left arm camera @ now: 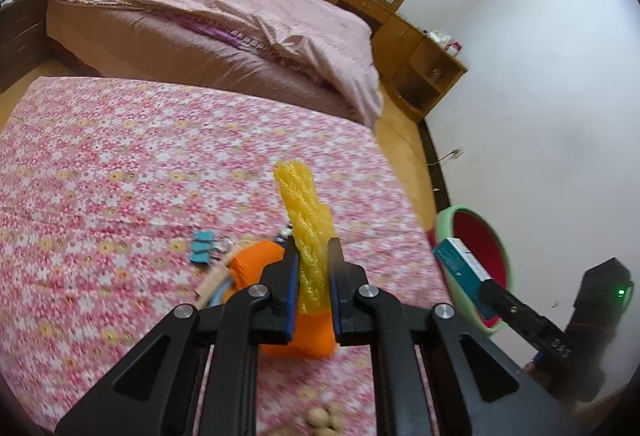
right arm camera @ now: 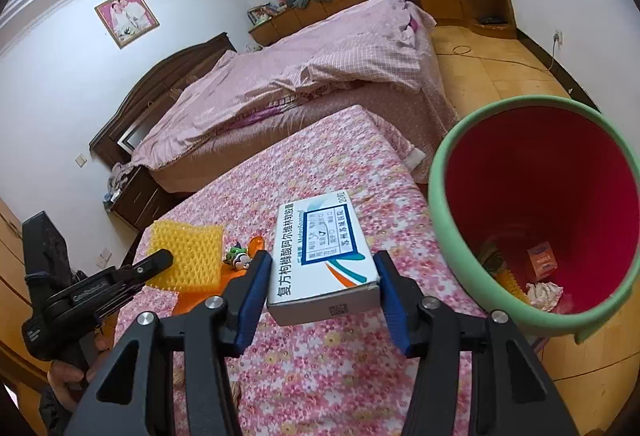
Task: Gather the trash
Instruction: 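Carry the medicine box and foam sleeve toward the red bucket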
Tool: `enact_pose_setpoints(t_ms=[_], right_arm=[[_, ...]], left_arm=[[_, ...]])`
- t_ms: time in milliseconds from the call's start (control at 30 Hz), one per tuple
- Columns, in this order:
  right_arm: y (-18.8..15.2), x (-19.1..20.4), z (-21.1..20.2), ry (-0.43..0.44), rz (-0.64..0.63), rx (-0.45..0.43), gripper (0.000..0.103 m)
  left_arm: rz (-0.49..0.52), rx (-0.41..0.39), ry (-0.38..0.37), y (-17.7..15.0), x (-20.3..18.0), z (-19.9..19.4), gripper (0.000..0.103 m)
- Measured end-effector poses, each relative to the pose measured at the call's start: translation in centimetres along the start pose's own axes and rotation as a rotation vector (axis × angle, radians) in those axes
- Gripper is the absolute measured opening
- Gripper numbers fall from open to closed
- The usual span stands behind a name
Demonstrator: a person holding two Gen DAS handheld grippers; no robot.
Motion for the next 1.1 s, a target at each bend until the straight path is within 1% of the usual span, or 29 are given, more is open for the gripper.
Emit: enact_pose_setpoints(t_ms=[233,467,800,1100], right_arm=[[-0.2,-0.6,-3.0,-0.003,0.019,-0.049,0.055],[-0.6,-2.6,-6.8,-0.027,0.057,-0.112,0.055],[-1.5,-7.5,-11.3,-0.07,0.151,-0.184,0.055],[-1.9,-11.5,-13.5,-0.093,0.226,-0.222,0.055]], left_arm=[[0.047,-0.03,-0.036,-1.3,-3.4,-2.8,0.012],[0.097,-0.03,-0.07,-3.0,-7.5,-3.4,0.012],[0.199,-0.001,-0.1,-5.0,-14.2,-1.8,0.012],[0.286,0.031,-0.107,-5.3,-18.9,1.4,0.012]])
Point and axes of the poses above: each gripper's, at about its wrist camera, not at the fingertips, and z roughly the way its jaws point, x to its left, y to its top, the point moved 8 cm from there along z, roughly the way its jaws point, and after that the axes turned 6 degrees about x, right-handed, at the moved point
